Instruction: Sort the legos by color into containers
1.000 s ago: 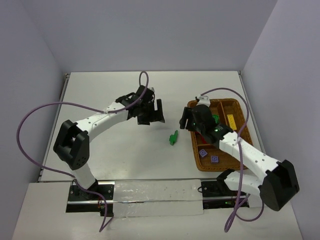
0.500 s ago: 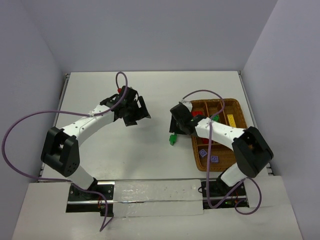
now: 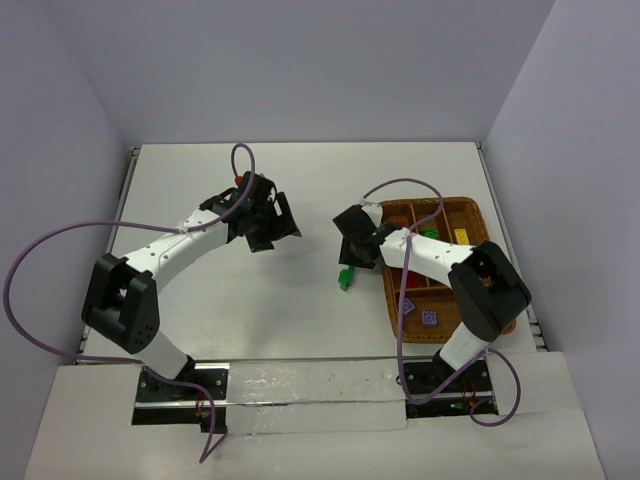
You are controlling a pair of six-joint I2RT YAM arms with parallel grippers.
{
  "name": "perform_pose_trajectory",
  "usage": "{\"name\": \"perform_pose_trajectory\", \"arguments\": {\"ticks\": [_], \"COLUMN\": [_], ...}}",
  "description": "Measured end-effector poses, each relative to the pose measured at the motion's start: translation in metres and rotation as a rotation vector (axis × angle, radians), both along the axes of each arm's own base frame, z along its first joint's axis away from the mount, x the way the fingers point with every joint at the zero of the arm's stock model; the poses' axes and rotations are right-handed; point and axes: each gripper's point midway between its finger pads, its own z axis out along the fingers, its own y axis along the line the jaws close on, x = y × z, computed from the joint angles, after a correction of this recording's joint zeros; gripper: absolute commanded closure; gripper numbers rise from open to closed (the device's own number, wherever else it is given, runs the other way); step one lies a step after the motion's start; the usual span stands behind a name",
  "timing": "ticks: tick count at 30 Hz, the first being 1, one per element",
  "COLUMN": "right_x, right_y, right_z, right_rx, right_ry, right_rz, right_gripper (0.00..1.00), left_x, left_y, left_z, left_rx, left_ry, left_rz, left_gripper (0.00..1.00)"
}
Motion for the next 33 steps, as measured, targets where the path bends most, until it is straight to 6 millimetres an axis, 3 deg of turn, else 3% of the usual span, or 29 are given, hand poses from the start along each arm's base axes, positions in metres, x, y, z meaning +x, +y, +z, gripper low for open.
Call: {"name": "perform_pose_trajectory", "arguments": {"ticks": [7, 9, 15, 22, 28, 33], "right_x": [-0.002, -0.003, -0.002, 0.004, 0.007, 0.010], "right_y": [-0.001, 0.000, 0.010, 0.019, 0.026, 0.039], "right_z": [-0.006, -0.007, -0.002, 0.012, 0.039, 0.066], "right_rx": [-0.008, -0.010, -0.001, 0.024, 0.087, 0.180], "right_ry": [0.016, 0.020, 0.016, -0.010, -0.067, -0.127], "right_rz": [-0.008, -0.004, 0.024, 0.050, 0.070, 0.099], "right_gripper": [0.63, 0.68, 0.99, 1.00, 1.00, 1.00], "left_x": [0.000, 0.000, 0.000, -0.008, -0.045, -0.062], "left_y": [0.000, 0.000, 0.000, -0.010, -0.027, -0.052], "left_z": [-0.001, -0.001, -0.001, -0.012, -0.044, -0.031], "left_rx": [0.001, 0.001, 0.002, -0.061, -0.205, -0.394], "left_ry": [0.001, 0.001, -0.001, -0.009, 0.061, 0.050], "left_rz": [0.000, 0.000, -0.003, -0.077, -0.220, -0.353], "left_gripper": [0.14, 0.08, 0.02, 0.03, 0.06, 0.07]}}
